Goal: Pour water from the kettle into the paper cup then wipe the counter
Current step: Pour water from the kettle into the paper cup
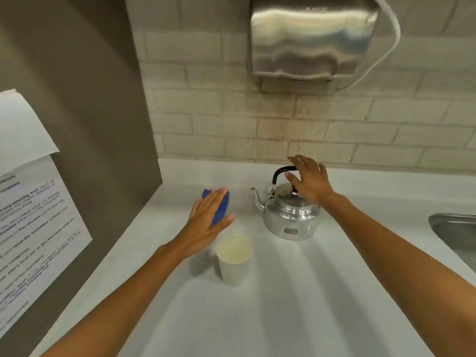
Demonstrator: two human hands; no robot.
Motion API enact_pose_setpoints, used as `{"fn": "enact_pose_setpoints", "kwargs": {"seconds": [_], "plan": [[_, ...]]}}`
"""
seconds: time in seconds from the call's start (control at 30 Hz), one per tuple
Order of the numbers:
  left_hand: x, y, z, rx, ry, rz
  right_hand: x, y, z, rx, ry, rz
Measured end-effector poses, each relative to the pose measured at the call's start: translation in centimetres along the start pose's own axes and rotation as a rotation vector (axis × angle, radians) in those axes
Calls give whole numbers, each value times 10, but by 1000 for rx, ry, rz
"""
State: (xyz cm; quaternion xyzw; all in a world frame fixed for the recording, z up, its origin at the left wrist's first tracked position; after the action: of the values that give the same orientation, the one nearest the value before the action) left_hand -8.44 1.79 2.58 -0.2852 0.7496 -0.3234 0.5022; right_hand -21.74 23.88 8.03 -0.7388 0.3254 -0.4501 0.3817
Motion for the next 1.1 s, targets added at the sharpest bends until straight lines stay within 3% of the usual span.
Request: {"fn": "enact_pose_setpoints", "kwargs": {"seconds": [0.1, 0.53, 0.63, 1.1], "plan": [[22, 9, 17, 24, -141, 146, 0, 1, -12, 12, -11, 49], [39, 73, 54, 213, -234, 347, -14, 2, -38, -42, 136, 90], [37, 85, 50, 161, -253, 380, -14, -1, -38, -80, 136, 140], [40, 94, 7, -49, -320, 444, -17, -6, -37, -152, 250, -102]]}}
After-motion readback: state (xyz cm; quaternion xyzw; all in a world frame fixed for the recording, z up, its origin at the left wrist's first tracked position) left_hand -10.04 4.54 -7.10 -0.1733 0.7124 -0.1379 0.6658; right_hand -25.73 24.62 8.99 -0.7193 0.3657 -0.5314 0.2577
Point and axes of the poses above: each hand's wrist, its own z-axis away from the middle knuckle, its own y-axis out of the palm, x = y × z, the point moved 9 cm from there along -z, towards the middle knuckle, and after that the axes turned 6 degrees about -z, right-handed, at the moved point
